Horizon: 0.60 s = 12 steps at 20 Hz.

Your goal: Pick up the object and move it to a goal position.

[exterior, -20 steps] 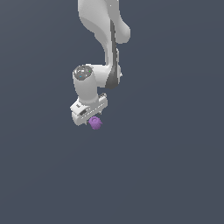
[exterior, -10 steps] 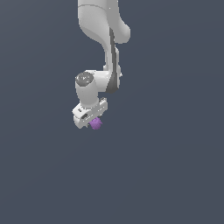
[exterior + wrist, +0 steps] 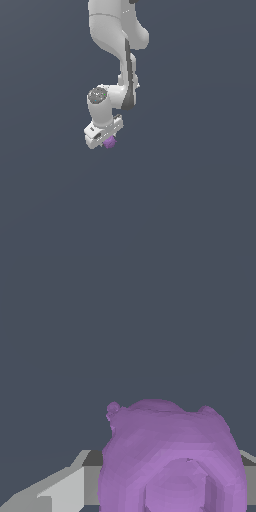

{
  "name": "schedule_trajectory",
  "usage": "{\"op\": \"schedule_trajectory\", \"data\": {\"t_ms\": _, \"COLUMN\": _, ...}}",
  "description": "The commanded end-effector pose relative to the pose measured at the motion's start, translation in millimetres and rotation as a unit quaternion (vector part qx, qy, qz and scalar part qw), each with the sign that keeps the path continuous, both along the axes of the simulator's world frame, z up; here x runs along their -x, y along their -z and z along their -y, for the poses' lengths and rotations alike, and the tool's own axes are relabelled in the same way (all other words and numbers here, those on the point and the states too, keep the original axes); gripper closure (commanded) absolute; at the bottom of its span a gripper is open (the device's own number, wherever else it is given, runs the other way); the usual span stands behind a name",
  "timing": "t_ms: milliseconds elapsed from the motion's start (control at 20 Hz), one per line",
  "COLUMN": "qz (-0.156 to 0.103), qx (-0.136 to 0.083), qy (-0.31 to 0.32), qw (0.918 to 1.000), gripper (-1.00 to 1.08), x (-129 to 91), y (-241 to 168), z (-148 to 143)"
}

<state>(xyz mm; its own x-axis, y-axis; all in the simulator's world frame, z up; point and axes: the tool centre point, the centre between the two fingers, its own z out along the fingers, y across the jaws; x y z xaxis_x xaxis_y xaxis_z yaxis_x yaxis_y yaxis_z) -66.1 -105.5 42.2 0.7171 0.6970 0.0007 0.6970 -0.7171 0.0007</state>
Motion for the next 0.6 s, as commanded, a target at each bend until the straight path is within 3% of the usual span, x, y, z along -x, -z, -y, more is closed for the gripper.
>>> {"op": "schedule_trajectory", "data": {"t_ms": 0, "qz": -0.001, "qx": 0.000, "qy": 0.000, "qw": 1.0000, "gripper": 1.08, "x": 0.4, "y": 1.0, "z": 0.2}}
{"op": "schedule_trajectory", "data": {"t_ms": 550, "qz": 0.001, "qx": 0.000, "qy": 0.000, "qw": 1.0000, "gripper": 1.08, "x": -1.8, "y": -4.9, "z": -3.2}}
